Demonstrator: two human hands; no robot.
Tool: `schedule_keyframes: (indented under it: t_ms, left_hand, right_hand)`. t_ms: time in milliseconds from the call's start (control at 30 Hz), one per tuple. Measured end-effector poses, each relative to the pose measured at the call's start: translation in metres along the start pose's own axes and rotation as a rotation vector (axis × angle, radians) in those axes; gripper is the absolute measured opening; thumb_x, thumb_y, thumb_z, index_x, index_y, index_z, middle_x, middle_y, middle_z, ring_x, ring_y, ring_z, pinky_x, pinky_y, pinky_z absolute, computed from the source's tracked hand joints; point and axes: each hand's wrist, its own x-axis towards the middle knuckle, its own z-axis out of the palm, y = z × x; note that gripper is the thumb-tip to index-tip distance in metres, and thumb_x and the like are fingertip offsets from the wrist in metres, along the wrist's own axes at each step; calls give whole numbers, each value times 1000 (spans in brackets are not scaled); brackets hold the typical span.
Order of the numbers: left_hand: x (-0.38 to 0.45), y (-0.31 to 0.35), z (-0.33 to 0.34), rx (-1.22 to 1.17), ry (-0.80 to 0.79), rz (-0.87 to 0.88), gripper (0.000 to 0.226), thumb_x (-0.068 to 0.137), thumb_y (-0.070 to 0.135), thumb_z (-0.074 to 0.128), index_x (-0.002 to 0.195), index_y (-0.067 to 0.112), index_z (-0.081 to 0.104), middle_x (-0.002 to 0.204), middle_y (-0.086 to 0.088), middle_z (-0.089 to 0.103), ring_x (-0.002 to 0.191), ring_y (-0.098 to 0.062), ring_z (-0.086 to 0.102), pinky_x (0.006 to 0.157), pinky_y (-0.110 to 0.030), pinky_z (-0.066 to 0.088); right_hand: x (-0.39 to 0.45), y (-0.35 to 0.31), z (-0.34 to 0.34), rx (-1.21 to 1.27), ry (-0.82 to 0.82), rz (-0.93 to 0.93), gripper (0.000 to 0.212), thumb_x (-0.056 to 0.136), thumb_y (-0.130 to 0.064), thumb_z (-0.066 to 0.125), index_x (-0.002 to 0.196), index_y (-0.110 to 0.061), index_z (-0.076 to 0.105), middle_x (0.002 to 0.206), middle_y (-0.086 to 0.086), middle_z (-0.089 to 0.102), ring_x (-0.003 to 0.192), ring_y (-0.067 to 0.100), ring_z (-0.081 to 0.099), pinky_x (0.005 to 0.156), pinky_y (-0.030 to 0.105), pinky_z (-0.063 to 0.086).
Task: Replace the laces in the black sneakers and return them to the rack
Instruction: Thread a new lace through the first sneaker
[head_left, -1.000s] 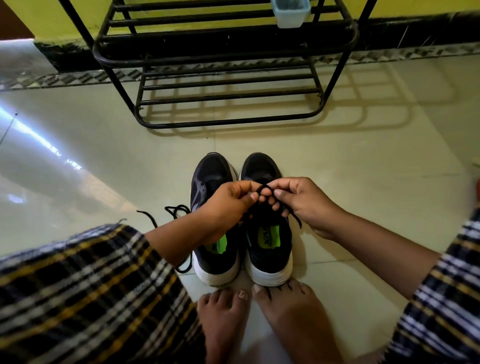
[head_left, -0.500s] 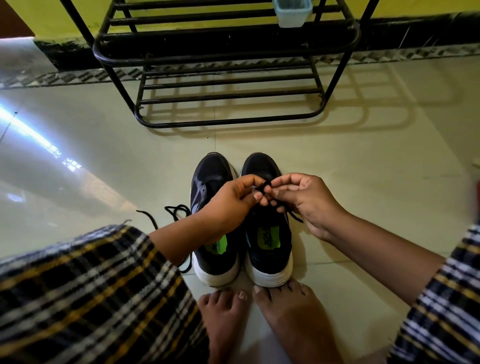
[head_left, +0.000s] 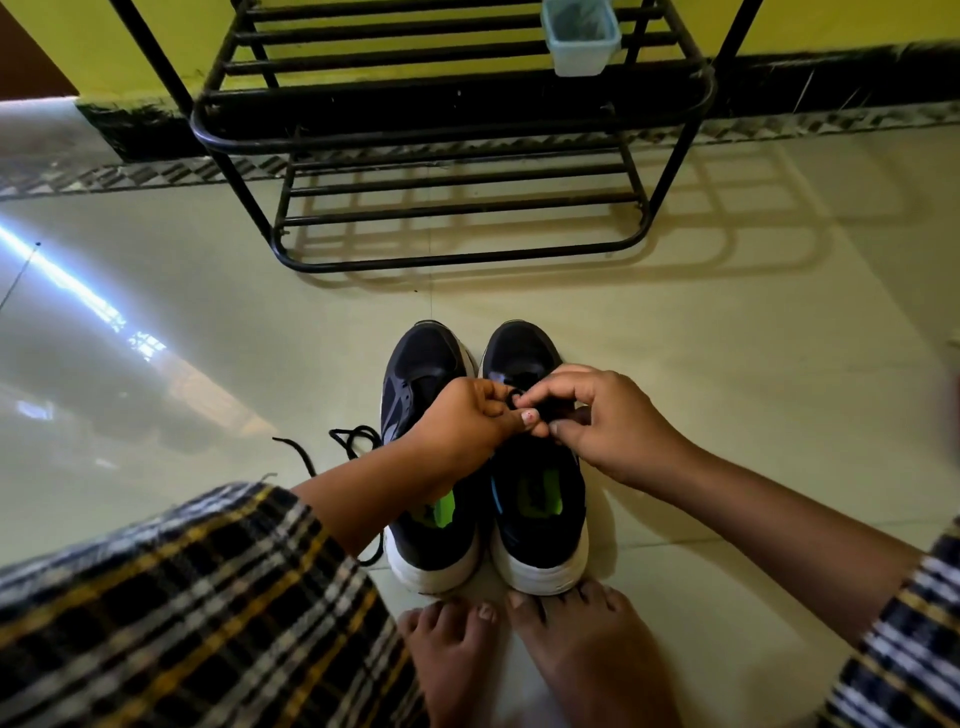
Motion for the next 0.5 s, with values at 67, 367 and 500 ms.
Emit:
schedule_keyframes:
  t_ms: [67,367,500]
  left_hand:
    - [1,0,0,1,9,-23,10,88,2,60,96,-2,64,67,0,70,60,-1,65,59,-11,49]
    - [-1,0,-5,7,27,-44,8,90,6,59,94,6,66,76,-6,70,60,-4,65,56,-15,49]
    - [-3,0,-4,64,45,29,9,93,6,55,94,8,64,79,-6,70,66,-4,64,60,-15,49]
  right_hand:
    - [-2,0,-1,-3,-14,-15,41,77,14,56,97,-18,72,101,-1,65,93,10,63,79,17,51]
    - [-6,-2,3,194,127,88,17,84,-3,65,89,-19,71,72,-4,71,60,3,66,60,16,53]
    - [-7,-1,4,127,228,84,14,81,-8,70,75,-20,69,59,-13,66,57,-2,62,56,12,48]
